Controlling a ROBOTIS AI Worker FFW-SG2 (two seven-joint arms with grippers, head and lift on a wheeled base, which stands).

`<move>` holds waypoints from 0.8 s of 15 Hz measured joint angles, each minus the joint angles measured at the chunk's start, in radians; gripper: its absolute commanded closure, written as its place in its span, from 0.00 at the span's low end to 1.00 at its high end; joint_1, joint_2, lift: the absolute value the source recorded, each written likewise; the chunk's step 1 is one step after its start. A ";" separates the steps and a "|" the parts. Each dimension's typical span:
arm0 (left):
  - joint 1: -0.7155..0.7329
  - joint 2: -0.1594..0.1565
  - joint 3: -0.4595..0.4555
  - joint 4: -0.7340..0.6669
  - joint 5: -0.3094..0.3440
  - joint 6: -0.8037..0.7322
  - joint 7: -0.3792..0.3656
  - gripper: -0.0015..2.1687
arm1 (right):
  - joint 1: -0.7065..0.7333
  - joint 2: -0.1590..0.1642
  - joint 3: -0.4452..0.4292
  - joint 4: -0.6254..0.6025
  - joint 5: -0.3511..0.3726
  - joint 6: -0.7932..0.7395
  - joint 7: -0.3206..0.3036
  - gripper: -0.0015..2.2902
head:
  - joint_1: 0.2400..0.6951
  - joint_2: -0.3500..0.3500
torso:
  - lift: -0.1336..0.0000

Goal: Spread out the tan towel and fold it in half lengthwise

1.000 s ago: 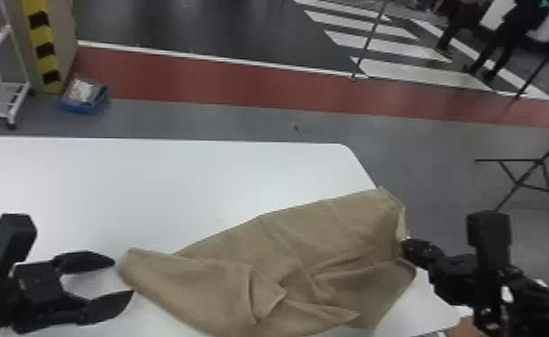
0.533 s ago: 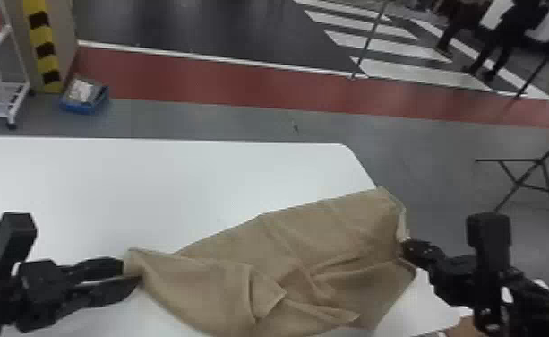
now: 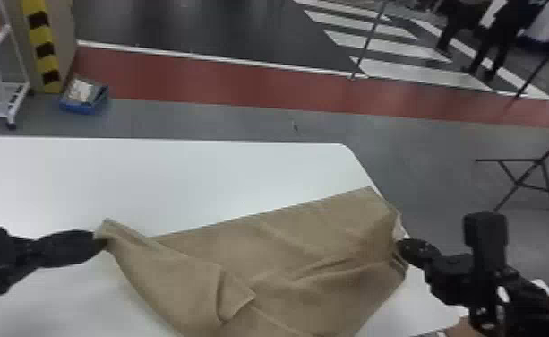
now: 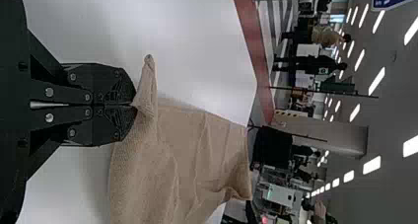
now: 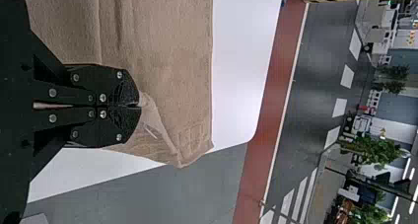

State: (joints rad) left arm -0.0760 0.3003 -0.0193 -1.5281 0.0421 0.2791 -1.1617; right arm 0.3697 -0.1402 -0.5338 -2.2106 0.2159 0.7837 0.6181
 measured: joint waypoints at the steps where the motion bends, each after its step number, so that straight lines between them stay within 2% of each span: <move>1: -0.044 0.028 0.015 0.062 0.004 -0.046 -0.006 0.99 | 0.000 0.005 0.015 -0.011 0.006 0.000 0.001 0.72 | 1.00 0.00 | 0.08; 3: -0.137 0.084 0.022 0.220 0.006 -0.166 0.000 0.99 | 0.006 0.019 0.061 -0.041 0.030 0.005 0.002 0.72 | 1.00 0.09 | 0.08; 4: -0.189 0.113 0.013 0.315 0.000 -0.247 0.009 0.99 | 0.011 0.025 0.092 -0.059 0.046 0.011 0.003 0.72 | 1.00 0.20 | 0.08; 7: -0.326 0.182 -0.063 0.549 -0.023 -0.462 0.080 0.98 | 0.029 0.047 0.183 -0.114 0.094 0.040 0.012 0.72 | 1.00 0.33 | 0.08; 8: -0.345 0.193 -0.077 0.583 -0.026 -0.498 0.108 0.76 | 0.032 0.057 0.208 -0.125 0.107 0.047 0.014 0.72 | 1.00 0.40 | 0.08; 9: -0.357 0.202 -0.082 0.603 -0.024 -0.519 0.162 0.32 | 0.032 0.070 0.232 -0.136 0.121 0.053 0.015 0.72 | 1.00 0.42 | 0.08; 10: -0.359 0.205 -0.078 0.607 -0.012 -0.524 0.204 0.00 | 0.031 0.080 0.247 -0.141 0.129 0.057 0.015 0.72 | 1.00 0.45 | 0.08; 12: -0.337 0.216 -0.048 0.583 0.041 -0.505 0.273 0.00 | 0.029 0.096 0.265 -0.150 0.138 0.068 0.021 0.72 | 1.00 0.51 | 0.08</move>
State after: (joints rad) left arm -0.4126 0.5165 -0.0673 -0.9450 0.0828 -0.2264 -0.8890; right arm 0.3990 -0.0442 -0.2684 -2.3604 0.3543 0.8513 0.6392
